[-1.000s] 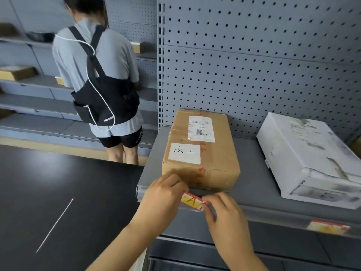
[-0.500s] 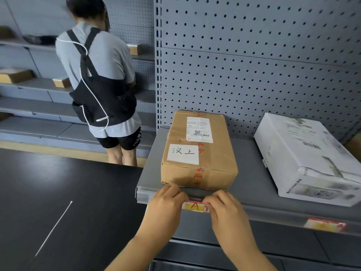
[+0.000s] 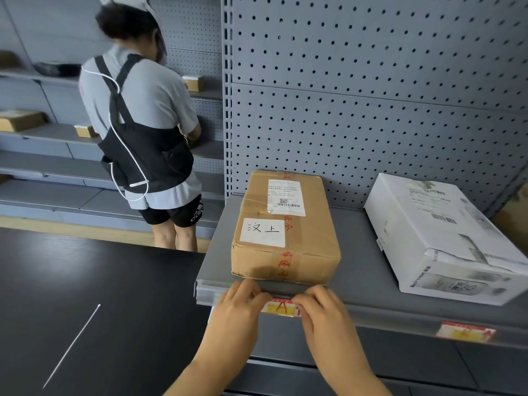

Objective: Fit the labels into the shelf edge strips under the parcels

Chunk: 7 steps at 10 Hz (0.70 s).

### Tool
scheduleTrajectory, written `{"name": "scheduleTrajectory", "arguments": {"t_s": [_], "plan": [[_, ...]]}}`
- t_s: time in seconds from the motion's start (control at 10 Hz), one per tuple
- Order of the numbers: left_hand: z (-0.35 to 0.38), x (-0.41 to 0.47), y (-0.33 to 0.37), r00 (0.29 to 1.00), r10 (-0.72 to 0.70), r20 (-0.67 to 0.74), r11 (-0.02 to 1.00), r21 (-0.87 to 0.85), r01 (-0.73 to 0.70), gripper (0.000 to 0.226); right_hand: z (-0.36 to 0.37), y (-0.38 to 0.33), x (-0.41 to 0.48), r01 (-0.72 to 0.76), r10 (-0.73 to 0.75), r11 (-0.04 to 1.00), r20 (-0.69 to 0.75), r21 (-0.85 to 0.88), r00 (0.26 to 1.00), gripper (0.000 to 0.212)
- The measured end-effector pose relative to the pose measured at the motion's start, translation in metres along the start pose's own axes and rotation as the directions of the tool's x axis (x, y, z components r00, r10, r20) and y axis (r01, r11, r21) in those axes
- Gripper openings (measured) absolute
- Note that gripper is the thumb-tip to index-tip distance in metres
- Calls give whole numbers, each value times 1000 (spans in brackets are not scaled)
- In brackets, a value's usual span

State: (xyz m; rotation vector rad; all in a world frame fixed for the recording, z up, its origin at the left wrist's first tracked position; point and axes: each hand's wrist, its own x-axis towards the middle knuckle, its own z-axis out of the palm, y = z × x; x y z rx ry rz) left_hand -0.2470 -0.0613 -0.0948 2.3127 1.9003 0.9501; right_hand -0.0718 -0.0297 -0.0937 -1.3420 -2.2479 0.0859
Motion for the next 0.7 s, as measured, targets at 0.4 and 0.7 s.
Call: {"name": "scheduleTrajectory", "arguments": {"t_s": [0.4,0.7], "plan": [[-3,-6,1,998,28,48,997,69,-31,55,-8,-3,-14,-17,17,1000,-15,17,1000,40],[-35,23,34,978,174,-113,984,-6,-176,18,-74,26,-11,21,11,995,-333,93,943,28]]}}
